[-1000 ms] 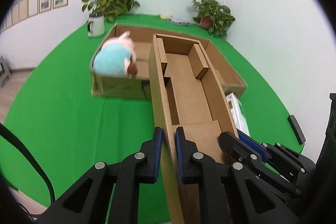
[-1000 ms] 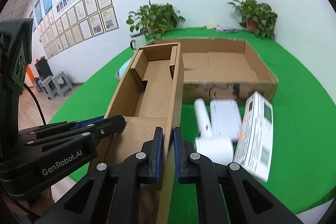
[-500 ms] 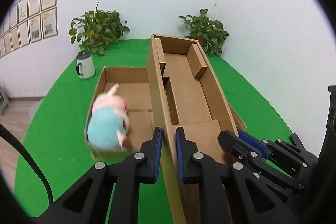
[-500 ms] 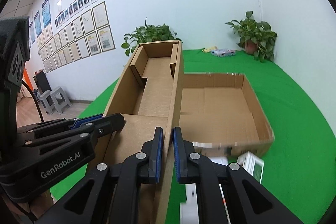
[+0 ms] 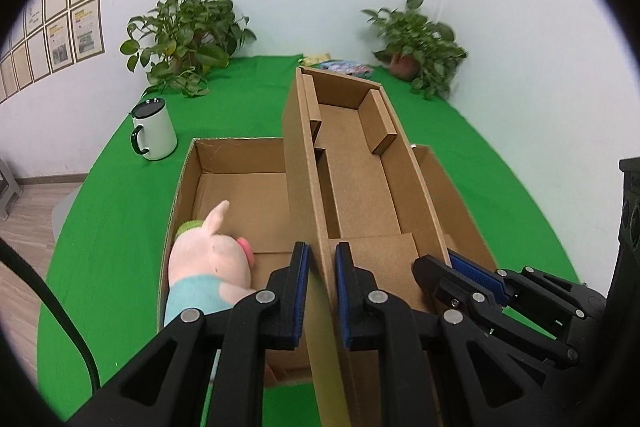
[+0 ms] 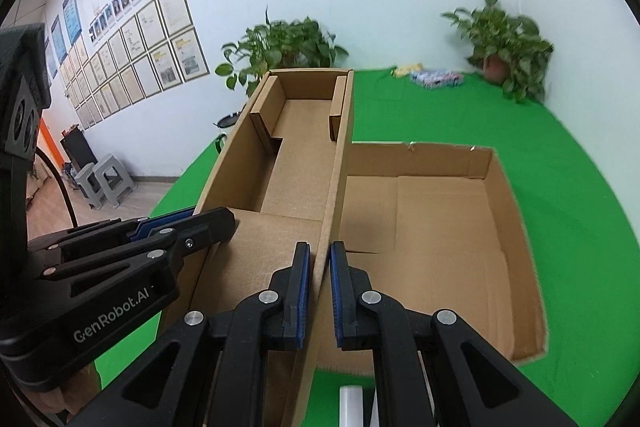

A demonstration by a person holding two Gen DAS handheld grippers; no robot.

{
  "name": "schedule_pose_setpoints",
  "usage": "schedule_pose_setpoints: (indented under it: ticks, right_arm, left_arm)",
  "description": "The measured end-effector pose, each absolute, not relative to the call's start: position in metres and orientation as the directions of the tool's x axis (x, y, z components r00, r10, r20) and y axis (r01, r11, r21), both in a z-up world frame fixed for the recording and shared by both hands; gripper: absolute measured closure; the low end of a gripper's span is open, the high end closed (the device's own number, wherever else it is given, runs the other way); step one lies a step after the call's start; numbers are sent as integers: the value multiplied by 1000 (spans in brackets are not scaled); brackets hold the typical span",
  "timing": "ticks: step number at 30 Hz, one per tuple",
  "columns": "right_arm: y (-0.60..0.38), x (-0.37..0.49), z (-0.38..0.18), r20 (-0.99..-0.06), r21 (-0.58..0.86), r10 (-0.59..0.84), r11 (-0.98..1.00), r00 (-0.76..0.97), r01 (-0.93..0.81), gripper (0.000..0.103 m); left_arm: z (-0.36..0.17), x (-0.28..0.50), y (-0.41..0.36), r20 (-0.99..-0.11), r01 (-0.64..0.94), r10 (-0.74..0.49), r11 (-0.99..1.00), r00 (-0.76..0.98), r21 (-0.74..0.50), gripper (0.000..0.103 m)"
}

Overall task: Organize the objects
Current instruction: 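Carry the cardboard insert with both grippers over the open box, then lower the cardboard insert into the box beside the plush pig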

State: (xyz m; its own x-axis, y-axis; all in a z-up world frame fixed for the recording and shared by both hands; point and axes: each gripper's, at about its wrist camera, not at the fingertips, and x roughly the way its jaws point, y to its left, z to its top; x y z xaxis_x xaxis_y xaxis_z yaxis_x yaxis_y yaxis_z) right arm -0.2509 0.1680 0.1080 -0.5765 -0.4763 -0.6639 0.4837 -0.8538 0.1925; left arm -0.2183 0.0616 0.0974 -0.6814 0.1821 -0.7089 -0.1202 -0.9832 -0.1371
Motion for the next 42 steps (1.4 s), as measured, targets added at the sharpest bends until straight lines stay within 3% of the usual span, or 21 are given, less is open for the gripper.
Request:
schedule_pose_setpoints:
  ticks: [9, 22, 36, 42]
  right_arm:
    - [133, -339, 41, -752, 237, -462, -855, -470, 461, 96]
    - [114, -360, -55, -808, 300, -466, -852, -360, 429, 97]
    - [84, -341, -58, -819, 213, -393, -885, -418, 415, 97]
    - [100, -332, -60, -821, 248, -403, -890, -404, 383, 93]
  left_arm:
    - [38, -275, 50, -790, -70, 141, -990, -597, -123, 91]
    - [-29, -295, 48, -885, -24, 71, -997, -460, -68, 91]
    - [19, -253, 11, -819, -4, 40, -999, -573, -46, 89]
    - [33, -232, -4, -773, 12, 32, -999, -634, -51, 89]
